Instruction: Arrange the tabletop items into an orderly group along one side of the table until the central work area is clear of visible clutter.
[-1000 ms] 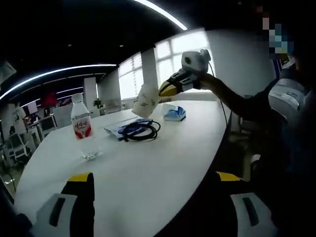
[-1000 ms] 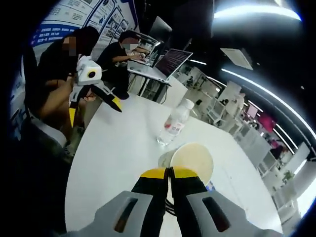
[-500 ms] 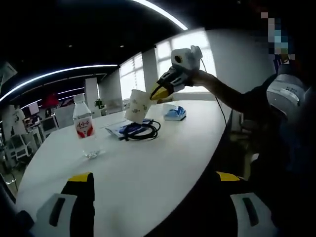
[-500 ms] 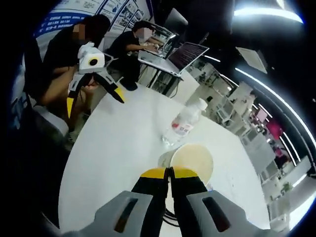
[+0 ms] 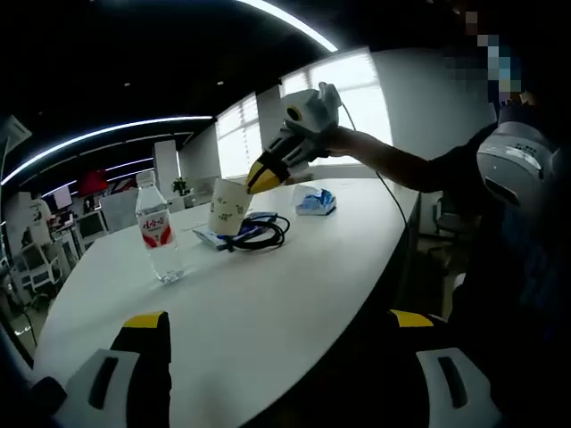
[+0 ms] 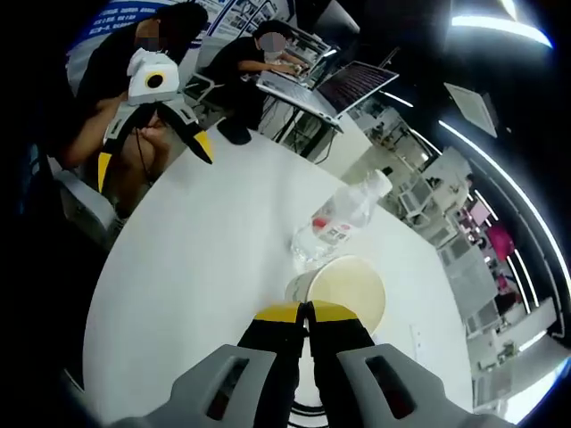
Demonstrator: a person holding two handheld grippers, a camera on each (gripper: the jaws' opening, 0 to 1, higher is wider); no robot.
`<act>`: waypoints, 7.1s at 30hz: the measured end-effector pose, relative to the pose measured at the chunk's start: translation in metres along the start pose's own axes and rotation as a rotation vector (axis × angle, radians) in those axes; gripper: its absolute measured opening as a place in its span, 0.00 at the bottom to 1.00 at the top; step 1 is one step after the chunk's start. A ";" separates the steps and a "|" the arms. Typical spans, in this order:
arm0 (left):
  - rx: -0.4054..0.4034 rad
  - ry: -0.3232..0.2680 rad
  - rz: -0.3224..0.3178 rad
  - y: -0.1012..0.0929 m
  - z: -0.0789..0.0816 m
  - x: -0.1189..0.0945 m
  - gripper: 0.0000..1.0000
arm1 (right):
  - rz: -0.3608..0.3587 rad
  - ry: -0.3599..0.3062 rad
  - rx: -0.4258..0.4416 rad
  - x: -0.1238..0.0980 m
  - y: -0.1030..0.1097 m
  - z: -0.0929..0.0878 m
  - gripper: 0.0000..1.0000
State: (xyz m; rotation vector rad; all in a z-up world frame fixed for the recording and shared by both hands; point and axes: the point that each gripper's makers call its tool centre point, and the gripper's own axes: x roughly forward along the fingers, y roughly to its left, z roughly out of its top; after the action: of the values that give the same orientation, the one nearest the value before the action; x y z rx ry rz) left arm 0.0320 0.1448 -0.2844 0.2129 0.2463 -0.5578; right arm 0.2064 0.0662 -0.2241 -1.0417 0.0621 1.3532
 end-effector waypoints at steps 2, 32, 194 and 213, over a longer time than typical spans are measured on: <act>-0.001 0.004 0.002 0.001 0.000 -0.001 1.00 | 0.004 0.004 -0.003 0.002 -0.002 0.001 0.00; 0.004 -0.005 0.014 0.001 -0.002 -0.005 1.00 | 0.081 0.104 -0.010 0.044 -0.002 -0.008 0.00; 0.015 -0.050 0.041 -0.007 0.015 0.006 0.93 | -0.117 0.028 0.095 -0.002 -0.021 -0.022 0.37; -0.023 -0.031 0.040 -0.013 0.033 0.046 0.87 | -0.187 0.052 0.215 -0.030 -0.020 -0.068 0.38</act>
State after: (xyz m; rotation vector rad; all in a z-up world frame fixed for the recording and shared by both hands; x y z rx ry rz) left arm 0.0685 0.1030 -0.2684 0.1862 0.2184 -0.5178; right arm 0.2495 0.0030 -0.2344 -0.8782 0.1426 1.1234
